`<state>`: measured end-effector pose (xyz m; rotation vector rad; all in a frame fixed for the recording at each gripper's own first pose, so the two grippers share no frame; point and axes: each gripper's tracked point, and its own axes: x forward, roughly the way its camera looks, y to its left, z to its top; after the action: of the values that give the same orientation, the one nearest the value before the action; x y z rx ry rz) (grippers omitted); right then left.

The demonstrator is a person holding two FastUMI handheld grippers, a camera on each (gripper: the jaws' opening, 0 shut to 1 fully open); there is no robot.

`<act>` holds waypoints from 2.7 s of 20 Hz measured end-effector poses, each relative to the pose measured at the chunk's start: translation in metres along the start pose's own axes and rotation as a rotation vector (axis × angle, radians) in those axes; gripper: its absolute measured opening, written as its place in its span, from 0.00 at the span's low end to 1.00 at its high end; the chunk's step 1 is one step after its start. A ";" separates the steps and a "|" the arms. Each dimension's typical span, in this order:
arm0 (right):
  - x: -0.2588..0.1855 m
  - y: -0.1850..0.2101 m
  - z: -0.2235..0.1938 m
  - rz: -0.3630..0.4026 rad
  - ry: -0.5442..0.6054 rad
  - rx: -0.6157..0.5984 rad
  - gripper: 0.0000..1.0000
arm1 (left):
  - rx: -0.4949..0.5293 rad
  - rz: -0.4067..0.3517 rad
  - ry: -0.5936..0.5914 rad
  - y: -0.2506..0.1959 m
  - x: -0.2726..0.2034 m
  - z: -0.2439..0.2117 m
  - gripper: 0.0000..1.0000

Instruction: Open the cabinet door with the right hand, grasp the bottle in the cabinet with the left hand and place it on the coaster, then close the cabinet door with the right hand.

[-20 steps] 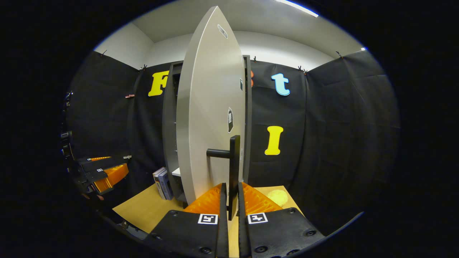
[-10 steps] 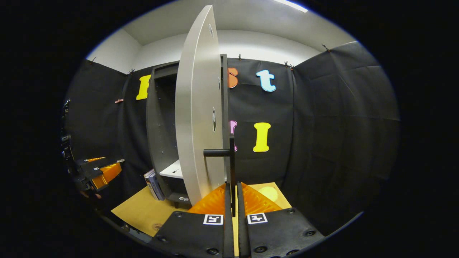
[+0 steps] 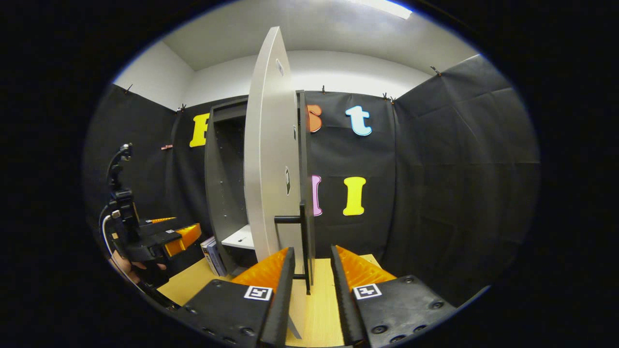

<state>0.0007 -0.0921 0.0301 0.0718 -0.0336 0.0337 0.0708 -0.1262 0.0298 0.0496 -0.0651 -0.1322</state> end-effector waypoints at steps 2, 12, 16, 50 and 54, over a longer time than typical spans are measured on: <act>-0.003 -0.017 -0.007 -0.038 -0.005 -0.037 0.81 | 0.004 -0.012 -0.010 -0.011 0.024 0.001 0.98; -0.020 -0.069 -0.018 -0.189 0.003 -0.020 0.96 | 0.004 -0.056 0.014 -0.057 0.185 -0.025 0.98; -0.019 -0.079 -0.020 -0.218 0.012 -0.009 0.96 | -0.015 -0.032 0.048 -0.058 0.244 -0.052 0.97; -0.010 -0.097 -0.033 -0.283 0.022 0.014 0.96 | 0.013 0.006 -0.003 0.020 0.191 -0.034 0.75; -0.002 -0.102 -0.030 -0.296 -0.005 0.030 0.97 | 0.008 0.034 0.000 0.050 0.138 -0.043 0.75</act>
<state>0.0032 -0.1918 -0.0068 0.1067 -0.0272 -0.2620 0.2168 -0.0935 -0.0021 0.0562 -0.0663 -0.0979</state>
